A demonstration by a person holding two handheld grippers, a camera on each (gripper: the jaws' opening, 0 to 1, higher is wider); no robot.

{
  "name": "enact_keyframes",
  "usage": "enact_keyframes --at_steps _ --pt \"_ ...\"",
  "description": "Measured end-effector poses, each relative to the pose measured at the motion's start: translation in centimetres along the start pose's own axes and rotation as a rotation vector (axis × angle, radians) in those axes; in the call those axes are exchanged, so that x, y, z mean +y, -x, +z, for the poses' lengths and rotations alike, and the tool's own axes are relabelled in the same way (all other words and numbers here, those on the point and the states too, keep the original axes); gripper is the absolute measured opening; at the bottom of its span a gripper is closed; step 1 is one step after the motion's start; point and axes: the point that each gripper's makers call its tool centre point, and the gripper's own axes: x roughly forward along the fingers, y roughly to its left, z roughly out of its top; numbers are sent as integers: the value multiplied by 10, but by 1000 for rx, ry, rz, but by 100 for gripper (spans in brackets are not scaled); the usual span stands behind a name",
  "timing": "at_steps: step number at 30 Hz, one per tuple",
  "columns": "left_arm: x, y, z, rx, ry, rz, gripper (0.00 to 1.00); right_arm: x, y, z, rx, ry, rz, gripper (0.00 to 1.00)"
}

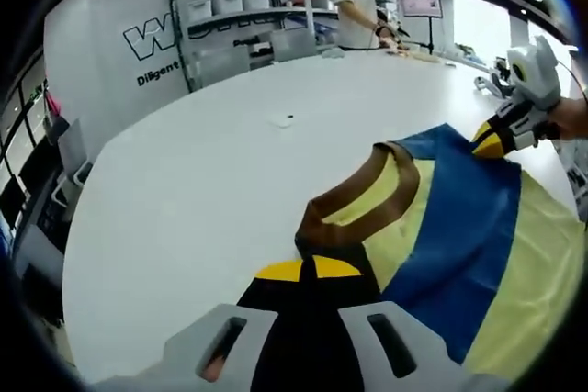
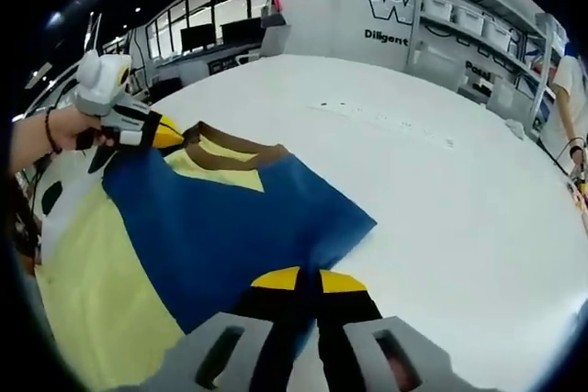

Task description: Fold the garment on the visible template until the final outline fits inside the template.

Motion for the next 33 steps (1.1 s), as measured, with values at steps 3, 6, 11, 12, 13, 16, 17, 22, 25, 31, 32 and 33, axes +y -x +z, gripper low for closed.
enact_keyframes --at_steps 3,6,11,12,13,16,17,22,25,31,32,33 --pt "1 0 1 -2 -12 8 2 -1 -2 1 1 79 -8 0" --pt "1 1 1 -9 1 14 2 -1 0 0 -3 58 -22 0" --pt "-1 5 8 -36 -5 18 2 -6 5 0 -17 90 -50 0" --pt "-1 5 9 -34 -9 16 2 -6 5 0 -17 95 -51 0" --pt "-1 5 10 -35 -10 16 2 -7 6 1 -17 107 -54 0" --pt "-1 4 16 -55 -17 26 2 -10 6 1 -13 118 -56 0" --pt "-2 4 17 -55 -18 26 2 -12 7 1 -15 116 -56 0" --pt "-7 -3 23 -61 -32 23 2 -19 8 -2 -9 125 -62 0" --pt "-9 -6 25 -63 -19 25 2 -23 9 -3 -6 139 -67 0" --pt "-15 -11 33 -76 -17 24 2 -34 10 -6 -1 155 -76 0" --pt "-16 -11 34 -76 -14 24 2 -36 10 -6 -1 160 -79 0" --pt "-17 -12 35 -77 -14 24 2 -38 11 -6 -1 160 -80 0"
